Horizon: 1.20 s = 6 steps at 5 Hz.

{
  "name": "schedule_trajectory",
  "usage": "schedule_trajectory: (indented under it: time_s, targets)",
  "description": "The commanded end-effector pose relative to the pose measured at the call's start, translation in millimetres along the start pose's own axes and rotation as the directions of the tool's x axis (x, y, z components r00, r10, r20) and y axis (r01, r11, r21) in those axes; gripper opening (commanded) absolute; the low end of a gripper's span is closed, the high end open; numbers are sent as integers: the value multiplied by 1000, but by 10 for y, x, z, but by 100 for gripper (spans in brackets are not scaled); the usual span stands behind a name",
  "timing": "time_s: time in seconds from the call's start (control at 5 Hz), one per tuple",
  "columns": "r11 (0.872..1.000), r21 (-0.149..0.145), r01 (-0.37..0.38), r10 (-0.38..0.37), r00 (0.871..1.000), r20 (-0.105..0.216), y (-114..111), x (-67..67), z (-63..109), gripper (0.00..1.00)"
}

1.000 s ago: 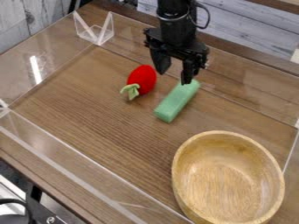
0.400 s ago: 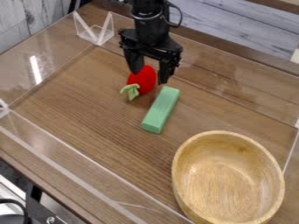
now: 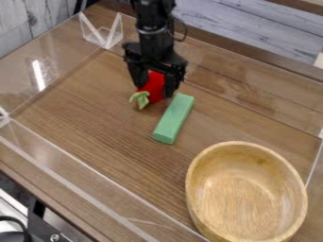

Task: Put the green block in the brown bowl

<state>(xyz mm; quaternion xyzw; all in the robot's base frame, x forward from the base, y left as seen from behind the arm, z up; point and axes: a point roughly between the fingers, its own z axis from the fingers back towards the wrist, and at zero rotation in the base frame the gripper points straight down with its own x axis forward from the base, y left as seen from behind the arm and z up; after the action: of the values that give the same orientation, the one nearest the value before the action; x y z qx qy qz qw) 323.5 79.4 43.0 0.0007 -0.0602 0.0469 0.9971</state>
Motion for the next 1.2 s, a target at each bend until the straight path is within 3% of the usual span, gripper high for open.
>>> schedule_trajectory:
  time_s: [0.0,0.2,0.4,0.8,1.0]
  targets:
    - [1000,9,17,-17,998,52,-47,74,229,0]
    - [1000,2,31,-31,998,54,-127,36,351,0]
    - [998,-3,68,-68,997,39,-188,79,354,100]
    - [989,-15,147,-146,989,20,-364,133,369,100]
    - [984,-19,177,-176,984,9,-383,113,226,100]
